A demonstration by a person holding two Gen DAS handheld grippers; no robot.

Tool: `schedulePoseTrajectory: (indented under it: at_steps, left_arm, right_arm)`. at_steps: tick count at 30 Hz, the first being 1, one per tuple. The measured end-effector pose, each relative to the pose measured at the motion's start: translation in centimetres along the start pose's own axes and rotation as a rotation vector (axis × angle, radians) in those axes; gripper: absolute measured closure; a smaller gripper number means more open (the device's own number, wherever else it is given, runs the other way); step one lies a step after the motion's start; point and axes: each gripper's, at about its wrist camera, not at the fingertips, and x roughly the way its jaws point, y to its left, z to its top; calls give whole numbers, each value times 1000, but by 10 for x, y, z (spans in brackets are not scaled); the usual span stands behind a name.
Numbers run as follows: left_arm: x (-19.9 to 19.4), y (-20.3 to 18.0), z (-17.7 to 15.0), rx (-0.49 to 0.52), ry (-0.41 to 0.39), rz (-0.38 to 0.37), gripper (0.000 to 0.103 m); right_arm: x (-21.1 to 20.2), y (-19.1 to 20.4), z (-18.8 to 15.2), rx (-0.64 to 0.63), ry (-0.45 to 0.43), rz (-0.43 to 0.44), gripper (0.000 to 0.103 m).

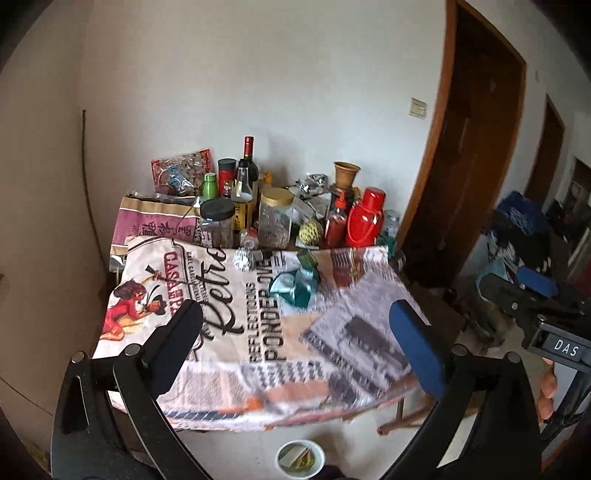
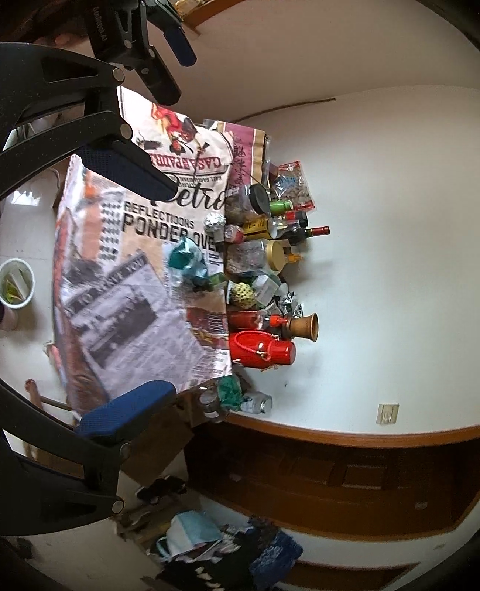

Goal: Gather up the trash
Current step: 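Move both tools back to the table toward the teal bag and foil ball, then grasp the teal plastic bag with right tool while left tool closes on the foil ball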

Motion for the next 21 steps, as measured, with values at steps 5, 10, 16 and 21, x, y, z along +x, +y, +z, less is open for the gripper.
schedulePoseTrajectory:
  at_steps: [5, 10, 16, 21]
  left_arm:
    - [35, -12, 19, -43, 0, 52, 2]
    - [71, -18, 29, -93, 19, 103, 1]
    - [113, -9, 27, -115, 105, 151, 1]
    - [151, 14, 27, -134, 173, 155, 1]
  right_arm:
    - [34, -22, 25, -29, 20, 42, 6]
    - [71, -36, 35, -62, 65, 76, 6]
    - [119, -43, 33, -51, 173, 115, 6]
    - [162, -42, 29, 7, 288, 121, 6]
